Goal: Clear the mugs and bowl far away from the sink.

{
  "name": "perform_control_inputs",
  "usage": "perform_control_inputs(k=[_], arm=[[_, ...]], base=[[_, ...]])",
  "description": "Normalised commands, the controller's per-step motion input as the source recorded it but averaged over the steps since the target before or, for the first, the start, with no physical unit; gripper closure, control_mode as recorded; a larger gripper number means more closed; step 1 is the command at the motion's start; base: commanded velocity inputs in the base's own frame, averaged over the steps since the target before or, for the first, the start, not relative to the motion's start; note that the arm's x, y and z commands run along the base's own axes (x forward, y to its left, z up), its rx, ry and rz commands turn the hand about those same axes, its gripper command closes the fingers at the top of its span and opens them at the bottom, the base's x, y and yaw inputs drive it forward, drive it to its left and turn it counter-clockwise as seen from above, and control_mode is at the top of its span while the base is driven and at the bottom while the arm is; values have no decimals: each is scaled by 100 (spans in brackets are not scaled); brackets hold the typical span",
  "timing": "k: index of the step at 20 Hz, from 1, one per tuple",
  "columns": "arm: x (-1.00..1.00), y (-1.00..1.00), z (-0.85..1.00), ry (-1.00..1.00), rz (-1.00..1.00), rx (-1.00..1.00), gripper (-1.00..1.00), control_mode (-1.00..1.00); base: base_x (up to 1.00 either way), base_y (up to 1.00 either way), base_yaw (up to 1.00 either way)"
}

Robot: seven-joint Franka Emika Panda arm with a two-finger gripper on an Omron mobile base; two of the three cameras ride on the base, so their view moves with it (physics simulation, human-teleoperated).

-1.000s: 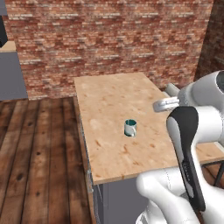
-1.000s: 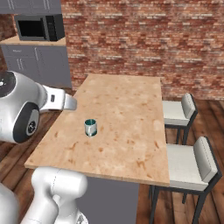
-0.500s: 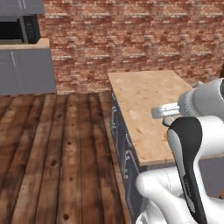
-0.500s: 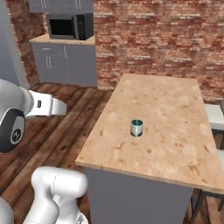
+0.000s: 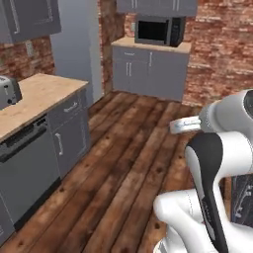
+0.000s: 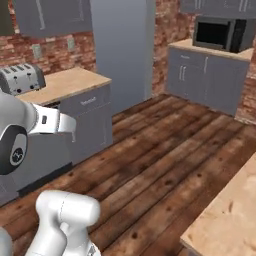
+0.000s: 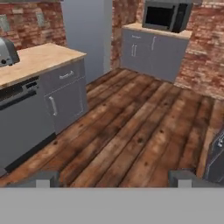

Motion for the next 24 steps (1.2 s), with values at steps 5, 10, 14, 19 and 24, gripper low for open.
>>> perform_control_inputs(k=[5,10,14,19,24], arm=[[0,0,0,0,0,0,-100,100],[0,0,0,0,0,0,-100,100],[0,0,0,0,0,0,-100,100],[0,0,0,0,0,0,-100,100],[0,0,0,0,0,0,-100,100]], base=[[0,33,98],[12,7,100],[28,-7,88],[43,-34,62],[52,-100,-2]])
